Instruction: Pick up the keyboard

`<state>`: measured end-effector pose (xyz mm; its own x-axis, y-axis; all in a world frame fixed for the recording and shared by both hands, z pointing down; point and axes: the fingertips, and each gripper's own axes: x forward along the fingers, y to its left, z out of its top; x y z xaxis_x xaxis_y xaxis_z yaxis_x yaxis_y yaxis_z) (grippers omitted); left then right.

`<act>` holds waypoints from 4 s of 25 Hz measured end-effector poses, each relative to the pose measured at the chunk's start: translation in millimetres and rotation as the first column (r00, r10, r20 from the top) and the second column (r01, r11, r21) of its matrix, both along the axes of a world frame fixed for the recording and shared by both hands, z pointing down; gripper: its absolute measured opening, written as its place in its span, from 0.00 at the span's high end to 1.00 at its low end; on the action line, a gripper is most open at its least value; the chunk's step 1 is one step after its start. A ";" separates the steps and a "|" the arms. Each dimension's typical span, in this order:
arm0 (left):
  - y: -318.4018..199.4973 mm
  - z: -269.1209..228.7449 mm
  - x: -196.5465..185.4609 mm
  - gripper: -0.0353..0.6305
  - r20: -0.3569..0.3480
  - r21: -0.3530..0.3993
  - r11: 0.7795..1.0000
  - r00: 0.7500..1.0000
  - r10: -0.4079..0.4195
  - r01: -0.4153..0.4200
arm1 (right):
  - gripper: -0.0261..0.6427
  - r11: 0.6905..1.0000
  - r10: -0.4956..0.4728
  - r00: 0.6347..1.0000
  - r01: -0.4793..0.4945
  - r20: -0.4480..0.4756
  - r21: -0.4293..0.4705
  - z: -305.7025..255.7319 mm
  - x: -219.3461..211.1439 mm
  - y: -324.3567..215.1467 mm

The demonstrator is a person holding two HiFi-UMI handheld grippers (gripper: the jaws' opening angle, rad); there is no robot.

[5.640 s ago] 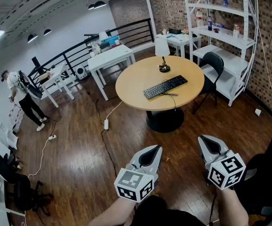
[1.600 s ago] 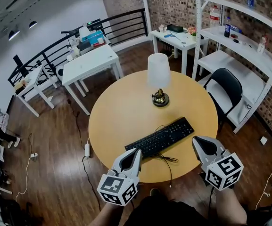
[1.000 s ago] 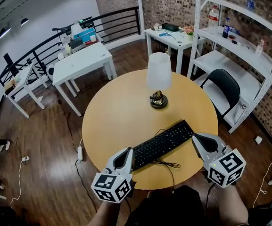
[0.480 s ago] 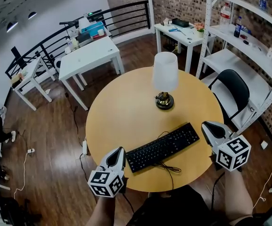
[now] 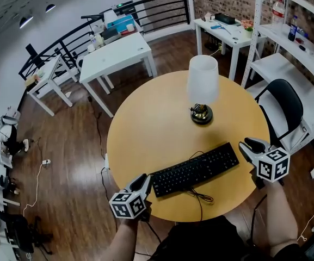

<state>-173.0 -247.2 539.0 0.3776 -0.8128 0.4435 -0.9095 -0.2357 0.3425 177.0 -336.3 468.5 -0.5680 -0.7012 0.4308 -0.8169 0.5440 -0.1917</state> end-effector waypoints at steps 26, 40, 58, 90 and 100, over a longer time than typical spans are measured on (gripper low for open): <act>-5.7 124.6 -21.1 0.75 0.090 -0.313 0.948 0.996 -0.029 0.056 | 0.61 0.952 -0.082 0.996 0.069 -0.031 -0.298 135.3 0.3 -51.1; -10.6 165.3 -18.7 0.69 -0.056 -0.404 0.915 0.998 -0.030 0.005 | 0.53 0.895 -0.092 0.996 0.072 -0.024 -0.441 198.2 15.6 -67.8; -7.4 179.5 -7.1 0.60 -0.114 -0.447 0.887 0.991 0.066 -0.111 | 0.48 0.848 -0.140 0.990 0.110 -0.020 -0.518 243.3 7.3 -64.2; -14.1 180.2 -10.8 0.65 -0.136 -0.442 0.889 0.989 0.064 -0.118 | 0.67 0.732 -0.175 0.948 0.306 0.266 -0.609 250.1 -3.3 -65.7; -13.5 181.8 -8.8 0.65 -0.119 -0.453 0.879 0.988 0.102 -0.145 | 0.78 0.588 -0.138 0.914 0.385 0.381 -0.712 254.3 8.3 -53.1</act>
<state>-181.8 -260.7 720.8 0.5170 -0.4703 0.7152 -0.8440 -0.1405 0.5176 185.2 -389.4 722.8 -0.8437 0.0097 0.5368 -0.5132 0.2791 -0.8116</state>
